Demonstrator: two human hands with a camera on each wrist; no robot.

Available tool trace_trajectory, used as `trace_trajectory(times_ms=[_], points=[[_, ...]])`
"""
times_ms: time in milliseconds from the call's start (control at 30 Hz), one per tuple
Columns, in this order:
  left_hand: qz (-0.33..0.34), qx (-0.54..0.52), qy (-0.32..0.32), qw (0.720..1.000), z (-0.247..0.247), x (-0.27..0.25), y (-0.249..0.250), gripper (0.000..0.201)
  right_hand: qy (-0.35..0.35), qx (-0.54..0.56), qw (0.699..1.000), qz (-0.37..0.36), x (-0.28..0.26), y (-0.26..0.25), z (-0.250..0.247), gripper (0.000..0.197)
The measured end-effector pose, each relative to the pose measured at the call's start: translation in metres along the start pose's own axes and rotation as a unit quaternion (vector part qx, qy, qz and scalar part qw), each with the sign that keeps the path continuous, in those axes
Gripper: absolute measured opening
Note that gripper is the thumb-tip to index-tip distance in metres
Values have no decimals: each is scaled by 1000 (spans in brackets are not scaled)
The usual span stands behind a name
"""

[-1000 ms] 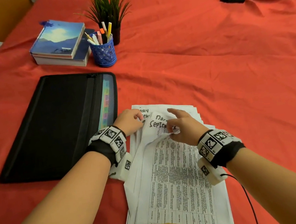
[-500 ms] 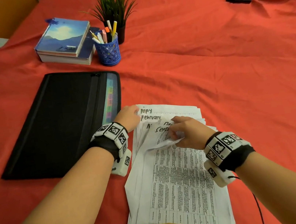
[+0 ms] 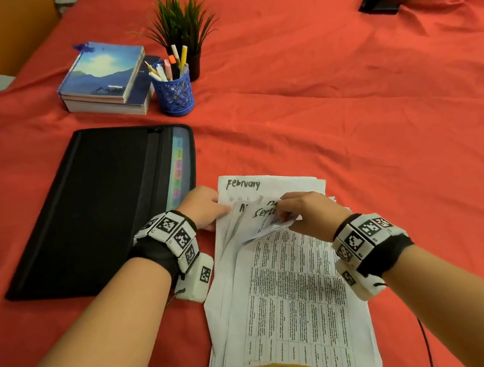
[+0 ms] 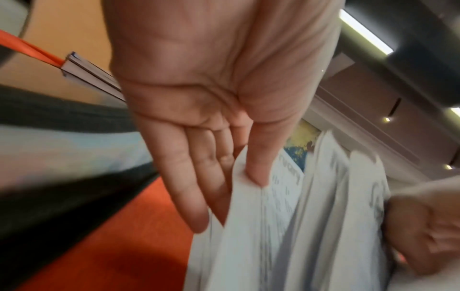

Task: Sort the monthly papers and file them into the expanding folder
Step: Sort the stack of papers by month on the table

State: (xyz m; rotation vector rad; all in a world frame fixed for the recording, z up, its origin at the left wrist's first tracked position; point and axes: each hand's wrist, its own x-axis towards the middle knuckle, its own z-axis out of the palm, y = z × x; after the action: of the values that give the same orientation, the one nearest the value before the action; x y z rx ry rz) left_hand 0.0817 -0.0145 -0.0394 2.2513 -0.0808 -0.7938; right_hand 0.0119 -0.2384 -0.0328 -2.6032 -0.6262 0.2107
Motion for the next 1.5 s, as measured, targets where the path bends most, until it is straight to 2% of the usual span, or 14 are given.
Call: trace_trajectory(times_ms=[167, 267, 400, 600, 700, 767, 867, 933, 1000, 1133, 1267, 1367, 1433, 1500], points=[[60, -63, 173, 981, -35, -12, -1, 25, -59, -48, 997, 12, 18, 6, -9, 10], [114, -140, 304, 936, -55, -27, 0, 24, -92, -71, 992, 43, 29, 10, -4, 11], [182, -179, 425, 868, -82, -50, 5, 19, -90, -71, 991, 74, 33, 10, 2, 10], [215, -218, 495, 813, -142, -84, 10, 14, -21, -33, 991, 127, 16, -7, -23, 8], [221, -195, 534, 793, -167, -96, 14, 28, -55, -2, 991, 125, -12, -26, -59, 38], [220, -187, 521, 804, -174, -95, 13, 28, -86, 27, 988, 126, -33, -41, -89, 36], [189, -188, 455, 850, -158, -77, 12, 9, -109, 123, 974, 154, -58, -71, -135, 16], [186, -185, 412, 873, -136, -64, 14, 15, -114, 175, 961, 179, -67, -88, -164, 17], [191, -186, 375, 888, -110, -53, 14, 11, -119, 212, 952, 186, -69, -100, -185, 17], [171, -183, 275, 928, -55, -37, 18, 16, -94, 205, 955, 193, -51, -107, -206, 19], [171, -110, 156, 967, -6, -33, 22, 24, -150, 182, 942, 238, -19, -92, -180, 17], [164, -140, 55, 975, 23, -32, 9, 21, -175, 28, 953, 245, 1, -70, -126, 23], [147, -143, 32, 978, 34, -31, 0, 23, -164, -49, 956, 238, 9, -58, -87, 29], [126, -175, 31, 976, 40, -31, -5, 26, -132, -60, 956, 256, 12, -48, -60, 31]])
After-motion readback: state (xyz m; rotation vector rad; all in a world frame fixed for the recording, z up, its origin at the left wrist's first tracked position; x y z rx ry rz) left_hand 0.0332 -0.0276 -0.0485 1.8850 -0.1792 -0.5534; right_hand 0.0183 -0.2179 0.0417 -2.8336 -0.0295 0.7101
